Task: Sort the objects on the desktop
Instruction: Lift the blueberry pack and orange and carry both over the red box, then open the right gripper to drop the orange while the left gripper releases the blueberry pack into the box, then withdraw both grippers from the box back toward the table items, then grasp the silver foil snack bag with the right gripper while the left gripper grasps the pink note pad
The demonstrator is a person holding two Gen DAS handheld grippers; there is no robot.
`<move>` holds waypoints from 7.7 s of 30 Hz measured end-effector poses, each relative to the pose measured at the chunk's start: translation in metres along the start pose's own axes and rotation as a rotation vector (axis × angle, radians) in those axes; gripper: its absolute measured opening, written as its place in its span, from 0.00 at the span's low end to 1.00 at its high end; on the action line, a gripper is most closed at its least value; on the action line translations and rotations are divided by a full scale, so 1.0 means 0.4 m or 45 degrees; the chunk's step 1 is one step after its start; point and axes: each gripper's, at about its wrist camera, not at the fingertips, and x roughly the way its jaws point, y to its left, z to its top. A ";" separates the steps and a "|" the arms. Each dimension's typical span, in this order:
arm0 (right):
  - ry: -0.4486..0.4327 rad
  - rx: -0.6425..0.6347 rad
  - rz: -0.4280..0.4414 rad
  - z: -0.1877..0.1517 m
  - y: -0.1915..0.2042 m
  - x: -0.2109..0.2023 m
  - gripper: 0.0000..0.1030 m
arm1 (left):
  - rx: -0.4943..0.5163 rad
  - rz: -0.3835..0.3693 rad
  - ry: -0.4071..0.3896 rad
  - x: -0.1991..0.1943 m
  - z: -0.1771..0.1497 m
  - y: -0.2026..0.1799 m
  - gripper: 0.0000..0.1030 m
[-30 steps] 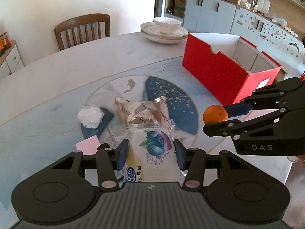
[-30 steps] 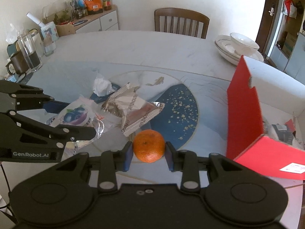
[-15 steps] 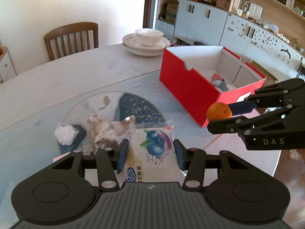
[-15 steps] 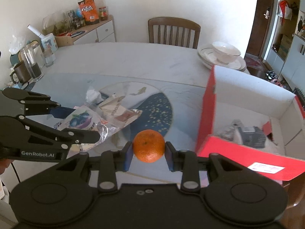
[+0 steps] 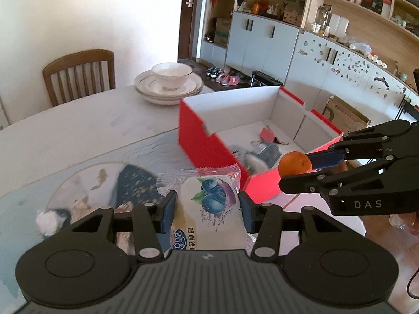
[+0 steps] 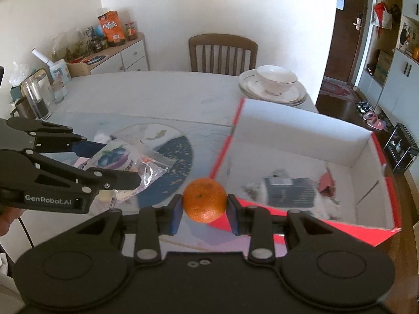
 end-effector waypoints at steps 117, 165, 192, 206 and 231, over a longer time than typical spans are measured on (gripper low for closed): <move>-0.023 0.126 -0.037 0.044 -0.274 0.017 0.75 | 0.053 -0.058 0.021 0.162 0.201 -0.131 0.69; -0.105 0.043 -0.038 0.084 0.296 0.202 0.95 | -0.095 0.160 0.077 -0.083 -0.175 0.437 0.97; 0.097 -0.170 0.040 0.094 0.382 0.442 0.91 | -0.238 0.342 0.236 0.072 -0.240 0.530 0.97; 0.130 -0.283 0.074 0.126 0.411 0.522 0.83 | -0.241 0.366 0.271 0.104 -0.260 0.547 0.97; 0.209 -0.084 0.018 0.124 0.335 0.528 0.51 | -0.199 0.357 0.255 0.092 -0.244 0.520 0.46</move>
